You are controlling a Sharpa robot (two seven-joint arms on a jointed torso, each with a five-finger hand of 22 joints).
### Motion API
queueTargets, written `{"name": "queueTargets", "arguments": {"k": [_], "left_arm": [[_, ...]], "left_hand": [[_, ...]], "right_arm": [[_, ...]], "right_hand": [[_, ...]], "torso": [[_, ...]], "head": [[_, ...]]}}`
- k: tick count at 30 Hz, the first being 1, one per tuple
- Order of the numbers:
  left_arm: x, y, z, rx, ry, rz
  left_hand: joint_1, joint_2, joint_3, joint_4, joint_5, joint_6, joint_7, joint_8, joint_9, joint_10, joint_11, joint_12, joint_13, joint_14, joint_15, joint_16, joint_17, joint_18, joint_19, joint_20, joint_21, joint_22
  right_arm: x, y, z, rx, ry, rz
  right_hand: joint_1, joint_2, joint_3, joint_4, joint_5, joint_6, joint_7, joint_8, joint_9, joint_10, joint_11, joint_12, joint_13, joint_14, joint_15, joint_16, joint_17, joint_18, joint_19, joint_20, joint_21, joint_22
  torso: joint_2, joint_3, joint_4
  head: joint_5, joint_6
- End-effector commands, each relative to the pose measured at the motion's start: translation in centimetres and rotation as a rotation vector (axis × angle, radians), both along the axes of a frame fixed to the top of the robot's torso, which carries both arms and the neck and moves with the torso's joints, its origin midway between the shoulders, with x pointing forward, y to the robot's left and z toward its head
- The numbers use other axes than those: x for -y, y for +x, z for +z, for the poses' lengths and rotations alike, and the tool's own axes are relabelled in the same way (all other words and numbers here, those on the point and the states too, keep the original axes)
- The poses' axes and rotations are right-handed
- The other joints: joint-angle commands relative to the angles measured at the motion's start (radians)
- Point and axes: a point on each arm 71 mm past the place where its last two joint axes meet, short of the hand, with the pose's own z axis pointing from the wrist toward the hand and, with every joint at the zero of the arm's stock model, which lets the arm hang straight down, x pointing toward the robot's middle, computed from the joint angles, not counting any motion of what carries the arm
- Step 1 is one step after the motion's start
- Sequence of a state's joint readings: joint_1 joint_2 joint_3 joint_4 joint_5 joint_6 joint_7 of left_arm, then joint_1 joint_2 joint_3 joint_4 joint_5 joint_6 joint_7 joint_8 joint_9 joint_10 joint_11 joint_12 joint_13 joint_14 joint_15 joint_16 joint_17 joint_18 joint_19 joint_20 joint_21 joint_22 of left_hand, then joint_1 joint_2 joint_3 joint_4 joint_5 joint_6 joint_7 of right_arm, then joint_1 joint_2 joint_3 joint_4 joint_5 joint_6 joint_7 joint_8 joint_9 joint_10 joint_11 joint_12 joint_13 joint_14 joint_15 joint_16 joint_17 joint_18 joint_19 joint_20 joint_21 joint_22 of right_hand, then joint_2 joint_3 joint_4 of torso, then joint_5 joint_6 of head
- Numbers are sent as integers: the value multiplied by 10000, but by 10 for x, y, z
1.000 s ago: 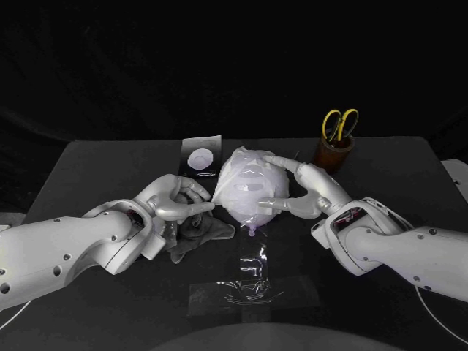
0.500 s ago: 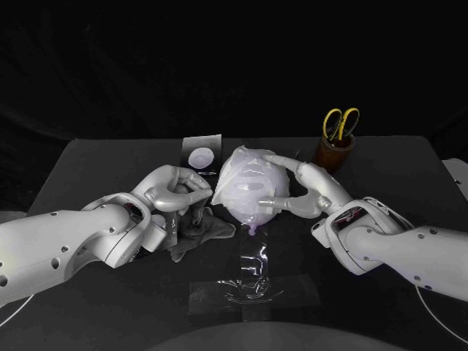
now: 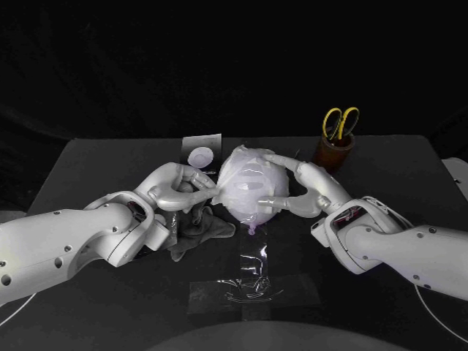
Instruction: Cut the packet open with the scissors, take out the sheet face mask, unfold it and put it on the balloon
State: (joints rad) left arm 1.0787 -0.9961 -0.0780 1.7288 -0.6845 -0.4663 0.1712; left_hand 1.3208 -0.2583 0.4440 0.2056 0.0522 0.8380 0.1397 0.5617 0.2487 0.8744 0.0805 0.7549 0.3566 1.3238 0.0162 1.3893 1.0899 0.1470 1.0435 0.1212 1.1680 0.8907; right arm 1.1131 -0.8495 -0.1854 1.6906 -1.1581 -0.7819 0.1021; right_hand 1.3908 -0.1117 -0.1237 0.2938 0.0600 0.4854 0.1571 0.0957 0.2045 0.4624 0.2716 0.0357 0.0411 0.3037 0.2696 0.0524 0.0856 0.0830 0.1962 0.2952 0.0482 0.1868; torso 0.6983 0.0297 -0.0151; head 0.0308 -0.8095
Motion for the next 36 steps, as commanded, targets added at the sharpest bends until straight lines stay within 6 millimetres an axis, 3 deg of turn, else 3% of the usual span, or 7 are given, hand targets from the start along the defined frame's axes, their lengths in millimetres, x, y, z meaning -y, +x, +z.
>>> {"name": "queueTargets", "arguments": {"k": [1, 13, 33, 36], "left_arm": [[7, -2, 0, 28, 321, -621], [8, 1, -2, -14, 516, -491], [5, 5, -4, 14, 684, 108], [5, 6, -4, -1, 697, 131]], "left_hand": [[-27, -69, -116, 0, -22, 46, 25, -76, -46, 72, 11, 77, -7, 103, 32, 69, 62, 25, 128, -22, 69, 93], [83, -4, -367, 58, -21, 243, 0, -246, -166, 244, -26, 276, 38, 317, 5, 294, 371, -53, 471, -36, 338, 491], [558, 298, -529, 68, -19, 865, -236, -172, -217, 525, -247, 830, 269, 900, -189, 764, 1196, -231, 1228, -186, 972, 1401], [776, 444, -420, 11, -18, 957, -290, -150, -223, 547, -303, 884, 292, 993, -240, 832, 1324, -250, 1312, -226, 1049, 1503]], "right_arm": [[-2, -2, -6, -372, -198, 225], [-2, -2, -6, -381, -189, 227], [-2, -3, -6, -396, -187, 230], [-2, -3, -6, -402, -182, 235]], "right_hand": [[17, 88, 49, 9, -55, 57, 1408, 59, 5, -53, 19, 60, 17, -58, -3, -40, -16, 46, 84, -11, 38, 8], [19, 96, 52, 8, -56, 50, 1409, 56, -2, -52, 19, 61, 17, -58, -3, -42, -19, 46, 100, -11, 43, 18], [19, 96, 52, 8, -56, 50, 1409, 56, -2, -52, 19, 61, 17, -58, -3, -42, -19, 46, 100, -11, 43, 18], [24, 107, 55, 7, -57, 50, 1410, 54, -7, -53, 18, 62, 18, -52, -4, -43, -20, 47, 118, -11, 50, 27]], "torso": [[-1, -3, 1], [-2, 1, 2], [1, -4, -3], [-2, -3, 1]], "head": [[3, 2], [-28, 2], [-50, -5], [-50, -9]]}}
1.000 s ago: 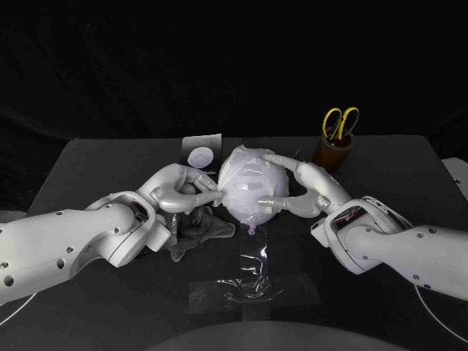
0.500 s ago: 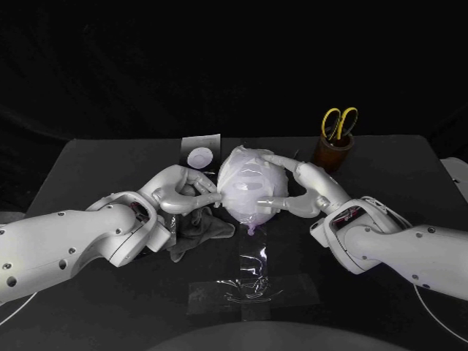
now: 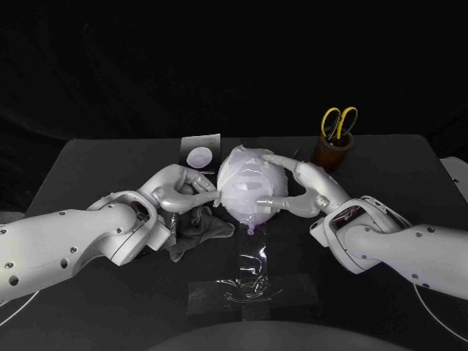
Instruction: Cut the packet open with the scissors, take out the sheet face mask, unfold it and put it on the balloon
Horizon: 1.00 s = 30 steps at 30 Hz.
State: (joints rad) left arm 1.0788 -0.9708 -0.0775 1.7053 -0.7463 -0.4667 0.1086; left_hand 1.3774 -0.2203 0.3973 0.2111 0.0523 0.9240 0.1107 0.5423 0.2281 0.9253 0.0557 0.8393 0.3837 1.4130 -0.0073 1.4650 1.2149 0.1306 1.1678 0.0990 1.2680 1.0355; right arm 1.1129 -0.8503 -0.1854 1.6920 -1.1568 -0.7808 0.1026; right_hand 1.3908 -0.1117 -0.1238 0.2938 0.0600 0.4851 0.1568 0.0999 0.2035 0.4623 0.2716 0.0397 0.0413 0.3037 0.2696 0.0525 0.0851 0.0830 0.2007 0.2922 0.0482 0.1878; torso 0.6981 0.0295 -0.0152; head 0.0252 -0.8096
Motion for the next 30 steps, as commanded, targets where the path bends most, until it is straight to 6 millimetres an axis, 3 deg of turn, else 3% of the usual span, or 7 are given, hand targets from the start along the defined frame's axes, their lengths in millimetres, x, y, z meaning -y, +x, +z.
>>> {"name": "queueTargets", "arguments": {"k": [1, 10, 19, 30], "left_arm": [[1, 1, 1, 52, 50, 115], [4, 1, 0, 7, 37, 13], [7, 0, 1, 22, -38, -222], [8, -1, 2, 164, -153, -274]], "left_hand": [[253, 91, 74, -56, -19, 111, -8, 44, -19, 39, -63, 44, 23, 115, -13, 85, 92, -89, 83, -13, 63, 72], [553, 260, 332, -163, -17, 202, -44, 23, -55, 36, -107, 21, -6, 183, -56, 142, 171, -96, 102, -65, 102, 111], [1105, 693, 1510, -617, -15, 398, 2, -3, -75, 158, -148, -326, -274, 223, -105, 200, 228, -102, 90, -132, 174, 182], [581, 503, 3166, -1022, -20, 530, -48, 24, 169, 569, -224, -356, -324, 323, -156, 302, 396, -148, 236, -177, 423, 499]], "right_arm": [[-2, -3, -6, -386, -189, 228], [-2, -3, -6, -392, -189, 230], [-2, -2, -6, -401, -184, 231], [-2, -2, -6, -406, -176, 226]], "right_hand": [[24, 108, 55, 7, -57, 54, 1413, 12, 3, -52, 19, 23, 16, -52, -4, -44, -15, 47, 72, 18, 50, 17], [24, 108, 55, 7, -57, 54, 1413, 12, 3, -52, 19, 23, 16, -52, -4, -44, -15, 47, 72, 18, 50, 17], [28, 120, 60, 6, -57, 54, 1413, 10, 0, -57, 18, 23, 16, -45, -4, -44, -15, 48, 88, 18, 55, 25], [28, 120, 60, 6, -57, 54, 1413, 10, 0, -57, 18, 23, 16, -45, -4, -44, -15, 48, 88, 18, 55, 25]], "torso": [[1, -2, 2], [1, 1, 3], [2, 2, 1], [2, -1, 3]], "head": [[6, -8], [16, -16], [19, -23], [38, -32]]}}
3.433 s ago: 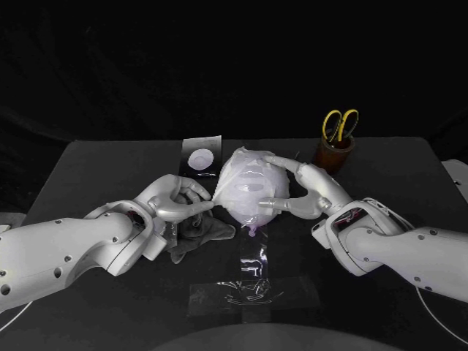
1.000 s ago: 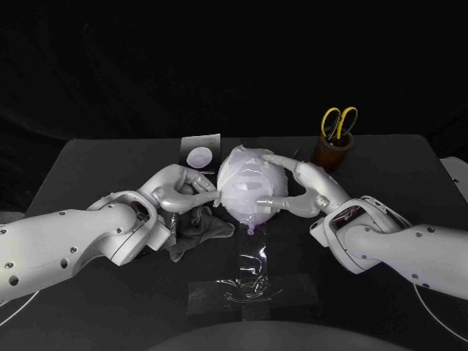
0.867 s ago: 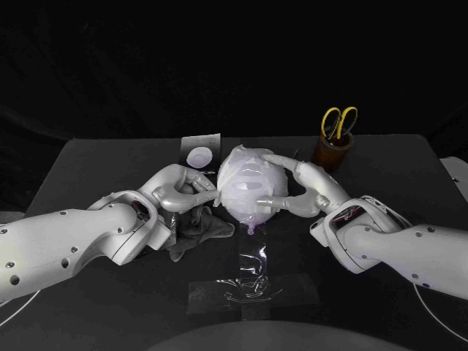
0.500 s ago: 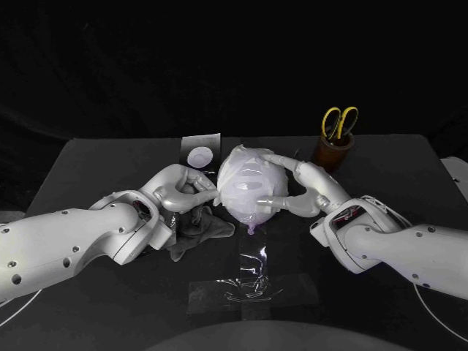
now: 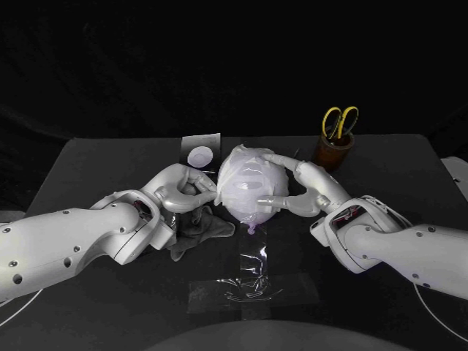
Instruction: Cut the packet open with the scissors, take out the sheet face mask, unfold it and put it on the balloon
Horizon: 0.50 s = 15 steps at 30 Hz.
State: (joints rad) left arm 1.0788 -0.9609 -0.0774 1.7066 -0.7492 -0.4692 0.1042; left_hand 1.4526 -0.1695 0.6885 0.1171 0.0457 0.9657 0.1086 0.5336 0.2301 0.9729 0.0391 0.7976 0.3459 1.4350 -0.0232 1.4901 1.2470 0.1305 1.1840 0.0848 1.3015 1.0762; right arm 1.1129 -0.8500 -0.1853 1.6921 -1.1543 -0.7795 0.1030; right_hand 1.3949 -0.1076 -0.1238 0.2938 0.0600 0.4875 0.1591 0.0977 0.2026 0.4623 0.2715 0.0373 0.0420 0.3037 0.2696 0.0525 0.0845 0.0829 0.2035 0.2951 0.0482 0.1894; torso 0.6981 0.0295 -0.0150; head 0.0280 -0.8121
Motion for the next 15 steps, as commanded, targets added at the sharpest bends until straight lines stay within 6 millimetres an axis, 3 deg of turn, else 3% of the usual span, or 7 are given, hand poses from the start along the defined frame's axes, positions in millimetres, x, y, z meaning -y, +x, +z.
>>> {"name": "queueTargets", "arguments": {"k": [1, 6, 11, 15], "left_arm": [[3, -1, 3, 188, -163, -159], [1, 0, 3, 260, -288, 116], [-2, 2, 4, 304, -371, 399], [-6, 3, 3, 297, -426, 714]], "left_hand": [[-242, -65, 410, -146, 53, 130, -46, 123, 207, 110, -54, 94, 83, 120, -16, 65, 99, -157, 107, -45, 128, 145], [-774, -316, 1294, -455, 46, 182, -72, 211, 638, 169, -101, 341, 292, 279, -46, 175, 386, -222, 347, -96, 384, 496], [-1235, -569, 1871, -806, 319, 275, -141, 314, 1064, 266, -151, 550, 459, 443, -107, 278, 720, -276, 535, -136, 576, 770], [-1657, -729, 2146, -1073, 1128, 335, -190, 367, 1432, 382, -218, 687, 572, 551, -166, 339, 927, -333, 745, -188, 762, 1047]], "right_arm": [[-2, -2, -6, -383, -186, 223], [-2, -2, -6, -387, -182, 224], [-2, -2, -6, -392, -180, 226], [-2, -2, -6, -395, -184, 220]], "right_hand": [[-13, 79, 60, 6, -57, 30, 1390, 32, 9, -57, 19, 46, 9, -45, -4, -44, -9, 49, 60, -11, 55, 9], [-13, 79, 60, 6, -57, 30, 1390, 32, 9, -57, 19, 46, 9, -45, -4, -44, -9, 49, 60, -11, 55, 9], [-13, 79, 60, 6, -57, 30, 1390, 32, 9, -57, 19, 46, 9, -45, -4, -44, -9, 49, 60, -11, 55, 9], [-13, 79, 60, 6, -57, 30, 1390, 32, 9, -57, 19, 46, 9, -45, -4, -44, -9, 49, 60, -11, 55, 9]], "torso": [[1, -2, -3], [4, -1, -2], [1, -2, 2], [-2, -1, -4]], "head": [[13, -13], [33, -28], [52, -38], [71, -34]]}}
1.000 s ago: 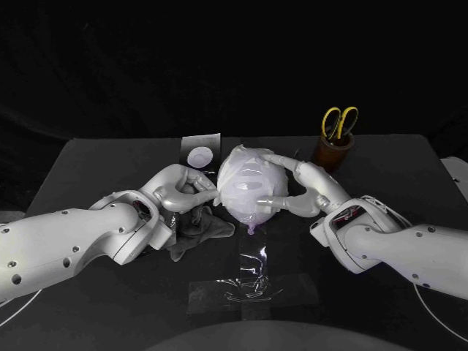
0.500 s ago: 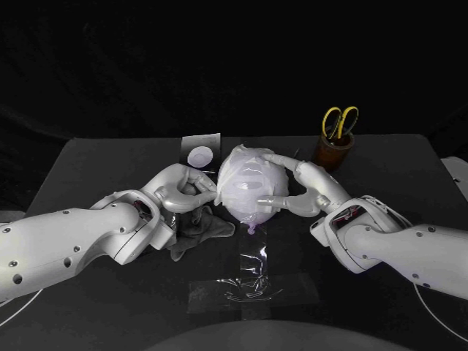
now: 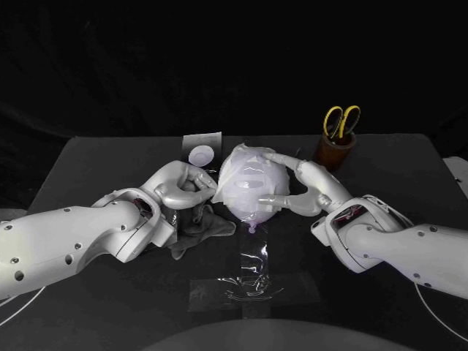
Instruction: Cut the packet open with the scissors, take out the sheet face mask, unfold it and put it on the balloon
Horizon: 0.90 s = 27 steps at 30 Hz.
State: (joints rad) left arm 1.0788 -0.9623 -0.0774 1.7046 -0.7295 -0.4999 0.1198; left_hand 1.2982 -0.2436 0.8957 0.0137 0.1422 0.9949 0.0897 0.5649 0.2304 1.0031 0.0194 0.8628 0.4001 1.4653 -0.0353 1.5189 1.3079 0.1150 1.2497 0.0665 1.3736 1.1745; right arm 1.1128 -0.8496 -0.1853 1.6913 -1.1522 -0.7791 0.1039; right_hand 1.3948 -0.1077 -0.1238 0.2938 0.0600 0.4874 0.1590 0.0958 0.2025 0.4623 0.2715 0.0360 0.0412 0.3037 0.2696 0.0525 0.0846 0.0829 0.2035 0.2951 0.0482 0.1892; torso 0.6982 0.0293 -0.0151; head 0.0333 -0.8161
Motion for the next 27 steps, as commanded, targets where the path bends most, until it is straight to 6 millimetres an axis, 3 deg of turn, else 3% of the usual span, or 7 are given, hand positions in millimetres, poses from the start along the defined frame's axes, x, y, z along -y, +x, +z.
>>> {"name": "queueTargets", "arguments": {"k": [1, 7, 19, 22, 24, 25, 27], "left_arm": [[-4, 2, 2, 138, -266, 483], [-10, 4, 1, 86, -233, 862], [-23, 7, -2, -96, -43, 1272], [-21, 6, -3, -267, -134, 1008], [-19, 5, -3, -302, -162, 776], [-17, 5, -3, -316, -167, 617], [-14, 4, -3, -326, -164, 346]], "left_hand": [[-171, -1, 104, -87, 248, 46, -15, 55, 1488, 92, -25, 51, 47, 263, -59, 58, 347, -188, 121, -13, 70, 108], [-522, -50, 224, -328, 821, 107, -65, 73, 1859, 219, -96, 173, 162, 355, -119, 104, 540, -233, 279, -66, 208, 320], [-617, -72, 268, -424, 975, 136, -86, 84, 2010, 254, -108, 232, 225, 417, -136, 138, 694, -253, 351, -82, 267, 412], [-754, 165, -85, -257, 778, -116, -9, -54, 2137, 176, -70, 57, 147, 416, -62, 143, 752, -170, 26, -57, 44, 40], [-1077, 209, -1186, 90, 609, -608, 34, -363, 2131, 1, 6, -274, -12, 200, 29, 19, 271, -48, -482, 25, -364, -552], [-1121, 193, -1475, 158, 610, -676, 53, -468, 2093, -51, 48, -351, -45, 127, 54, -21, 118, -16, -610, 49, -477, -708], [-1460, -162, -2295, 396, 511, -940, 170, -832, 1915, -215, 177, -512, -105, -111, 158, -150, -359, 65, -962, 130, -787, -1135]], "right_arm": [[-2, -2, -6, -385, -193, 223], [-1, -2, -6, -393, -195, 224], [-2, -2, -6, -408, -193, 236], [-2, -2, -6, -412, -195, 238], [-2, -2, -7, -416, -198, 238], [-2, -2, -7, -418, -200, 239], [-2, -2, -7, -422, -202, 241]], "right_hand": [[-12, 80, 60, 6, -57, 32, 1391, 51, 10, -57, 19, 60, 17, -45, -4, -44, -10, 50, 60, -10, 55, 11], [-8, 95, 63, 5, -58, 42, 1392, 51, 6, -67, 18, 60, 16, -38, -6, -45, -13, 51, 87, -11, 65, 25], [-7, 99, 63, 5, -59, 36, 1391, 49, 2, -68, 19, 60, 16, -39, -6, -47, -14, 52, 102, -11, 70, 34], [-7, 99, 63, 5, -59, 36, 1391, 49, 2, -68, 19, 60, 16, -39, -6, -47, -14, 52, 102, -11, 70, 34], [-7, 99, 63, 5, -59, 36, 1391, 49, 2, -68, 19, 60, 16, -39, -6, -47, -14, 52, 102, -11, 70, 34], [-7, 99, 63, 5, -59, 36, 1391, 49, 2, -68, 19, 60, 16, -39, -6, -47, -14, 52, 102, -11, 70, 34], [-7, 99, 63, 5, -59, 36, 1391, 49, 2, -68, 19, 60, 16, -39, -6, -47, -14, 52, 102, -11, 70, 34]], "torso": [[-4, 1, -3], [-3, 5, 1], [1, 0, 6], [-8, -2, 4], [-7, -4, 5], [-4, -4, 4], [-4, -3, 2]], "head": [[18, 6], [24, -2], [34, -11], [41, -8], [40, 0], [37, 0], [35, 5]]}}
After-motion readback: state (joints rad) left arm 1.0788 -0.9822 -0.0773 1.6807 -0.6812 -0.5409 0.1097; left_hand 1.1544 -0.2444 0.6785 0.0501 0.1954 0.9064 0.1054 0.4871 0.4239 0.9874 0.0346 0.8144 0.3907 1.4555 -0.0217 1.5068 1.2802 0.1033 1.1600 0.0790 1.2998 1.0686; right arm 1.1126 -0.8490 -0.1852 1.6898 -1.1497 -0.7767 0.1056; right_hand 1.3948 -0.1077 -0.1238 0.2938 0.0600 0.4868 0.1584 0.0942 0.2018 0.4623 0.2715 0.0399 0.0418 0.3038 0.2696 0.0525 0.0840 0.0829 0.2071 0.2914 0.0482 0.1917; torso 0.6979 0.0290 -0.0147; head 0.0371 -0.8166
